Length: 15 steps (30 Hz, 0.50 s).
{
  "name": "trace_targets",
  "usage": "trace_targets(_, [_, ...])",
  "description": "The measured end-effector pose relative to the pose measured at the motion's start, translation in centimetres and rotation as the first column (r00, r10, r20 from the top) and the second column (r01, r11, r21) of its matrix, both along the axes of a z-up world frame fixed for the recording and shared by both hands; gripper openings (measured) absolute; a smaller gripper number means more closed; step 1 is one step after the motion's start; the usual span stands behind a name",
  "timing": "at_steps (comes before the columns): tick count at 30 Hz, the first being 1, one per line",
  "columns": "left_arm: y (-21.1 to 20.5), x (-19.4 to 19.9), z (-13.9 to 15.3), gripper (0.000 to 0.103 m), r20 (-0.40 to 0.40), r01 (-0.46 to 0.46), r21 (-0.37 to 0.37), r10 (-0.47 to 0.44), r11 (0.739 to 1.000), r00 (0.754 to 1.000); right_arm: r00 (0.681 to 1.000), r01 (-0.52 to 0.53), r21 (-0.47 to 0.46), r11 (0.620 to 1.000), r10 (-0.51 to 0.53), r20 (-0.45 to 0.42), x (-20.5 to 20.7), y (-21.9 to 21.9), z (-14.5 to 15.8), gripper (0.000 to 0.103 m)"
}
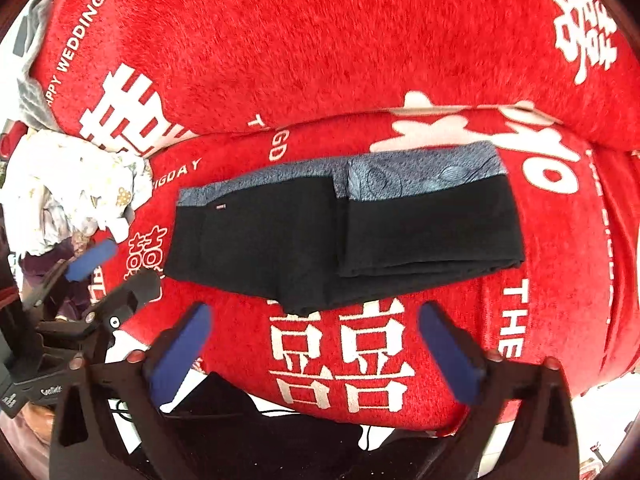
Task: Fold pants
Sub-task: 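Release the fold and pull both grippers back from the trousers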
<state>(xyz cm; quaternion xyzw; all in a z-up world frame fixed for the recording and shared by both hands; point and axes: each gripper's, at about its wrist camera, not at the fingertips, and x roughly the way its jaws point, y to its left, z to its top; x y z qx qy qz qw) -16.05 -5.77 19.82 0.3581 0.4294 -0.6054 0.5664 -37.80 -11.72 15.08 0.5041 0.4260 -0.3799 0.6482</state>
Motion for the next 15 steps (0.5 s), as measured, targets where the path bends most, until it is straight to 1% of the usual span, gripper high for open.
trace_targets(2, [-0.1,0.2,0.2,0.103,-0.006,0.02,0.005,-0.02,1.0,1.0,1.0,0.009,-0.003,1.0,-0.009,-0.01,0.0,0.5,0.6,0.103])
trace_targets(5, [-0.5,0.3,-0.4,0.103,-0.028,0.038,0.067,-0.036,0.997,0.999,0.999,0.025,0.002,1.0,-0.025,-0.041,-0.1,1.2,1.2,0.103])
trace_targets(6, [-0.5,0.3,-0.7,0.103,-0.026,0.039,0.086,-0.037,0.996,0.999,0.998,0.031,0.006,0.999,-0.031,-0.051,-0.2,1.3,1.2,0.103])
trace_targets(10, [-0.1,-0.3,-1.0,0.103,0.01,0.059,0.119,-0.061,0.991,0.998,0.993,0.086,0.027,0.996,-0.084,-0.081,-1.2,2.0,1.4,0.103])
trace_targets(11, [0.0,-0.4,-0.9,0.103,0.02,0.065,0.125,-0.068,0.99,0.998,0.992,0.095,0.025,0.995,-0.093,-0.083,-1.4,2.2,1.5,0.103])
trace_targets(15, [0.9,-1.4,0.3,0.103,0.033,0.096,0.106,-0.1,0.99,0.994,0.993,0.092,0.005,0.996,-0.091,-0.07,-1.8,2.3,2.3,0.103])
